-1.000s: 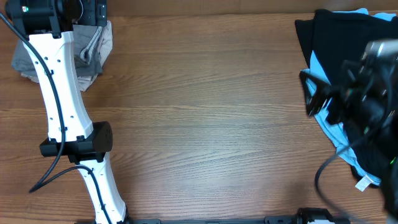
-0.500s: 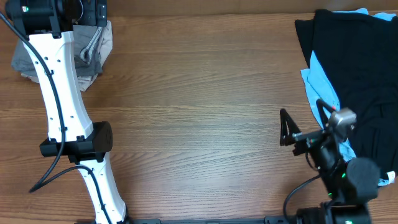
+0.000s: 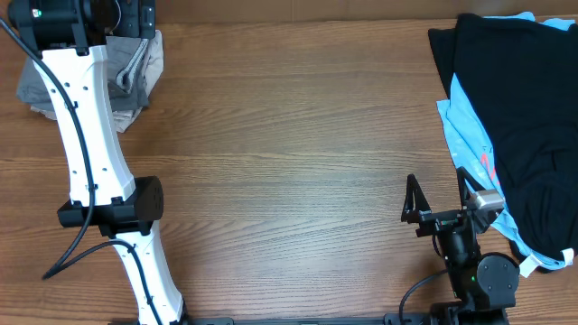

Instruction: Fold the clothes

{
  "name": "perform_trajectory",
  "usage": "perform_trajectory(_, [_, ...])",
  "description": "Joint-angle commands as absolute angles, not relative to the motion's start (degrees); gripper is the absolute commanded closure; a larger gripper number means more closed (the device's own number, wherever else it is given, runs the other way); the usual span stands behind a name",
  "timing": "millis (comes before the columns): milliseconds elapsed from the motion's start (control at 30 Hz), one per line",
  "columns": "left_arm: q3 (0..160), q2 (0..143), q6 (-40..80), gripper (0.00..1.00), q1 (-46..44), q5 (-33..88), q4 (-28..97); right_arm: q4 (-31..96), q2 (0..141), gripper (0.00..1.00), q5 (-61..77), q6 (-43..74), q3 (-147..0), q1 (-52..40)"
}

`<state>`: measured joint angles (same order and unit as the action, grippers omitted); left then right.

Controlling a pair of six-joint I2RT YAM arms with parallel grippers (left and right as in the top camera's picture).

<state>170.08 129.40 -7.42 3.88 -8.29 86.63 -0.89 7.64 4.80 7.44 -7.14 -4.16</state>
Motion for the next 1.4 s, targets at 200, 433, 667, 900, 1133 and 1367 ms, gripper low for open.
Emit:
perform_trajectory(200, [169.9, 129.6, -6.8, 0.00, 4.1, -7.9, 86.6, -1.1, 2.6, 0.00, 2.9, 7.5, -0.4, -4.5])
perform_trajectory(433, [169.9, 129.6, -6.8, 0.00, 4.1, -7.9, 86.6, 3.8, 0.1, 0.00, 1.5, 7.5, -0.4, -4.5])
perform_trajectory(667, [169.9, 129.6, -6.8, 0.00, 4.1, -7.9, 86.5, 4.6, 0.1, 0.00, 1.5, 7.5, -0.4, -4.5])
perform_trajectory(900, [169.9, 129.6, -6.8, 0.00, 4.1, -7.9, 86.5, 4.6, 0.1, 0.00, 1.5, 7.5, -0.4, -4.5])
perform_trajectory(1133, [169.9, 129.6, -6.8, 0.00, 4.1, -7.9, 86.5, 4.6, 0.1, 0.00, 1.5, 7.5, -0.4, -4.5])
perform_trajectory(1367, [169.9, 129.6, -6.8, 0.00, 4.1, -7.9, 86.5, 4.6, 0.1, 0.00, 1.5, 7.5, -0.4, -4.5])
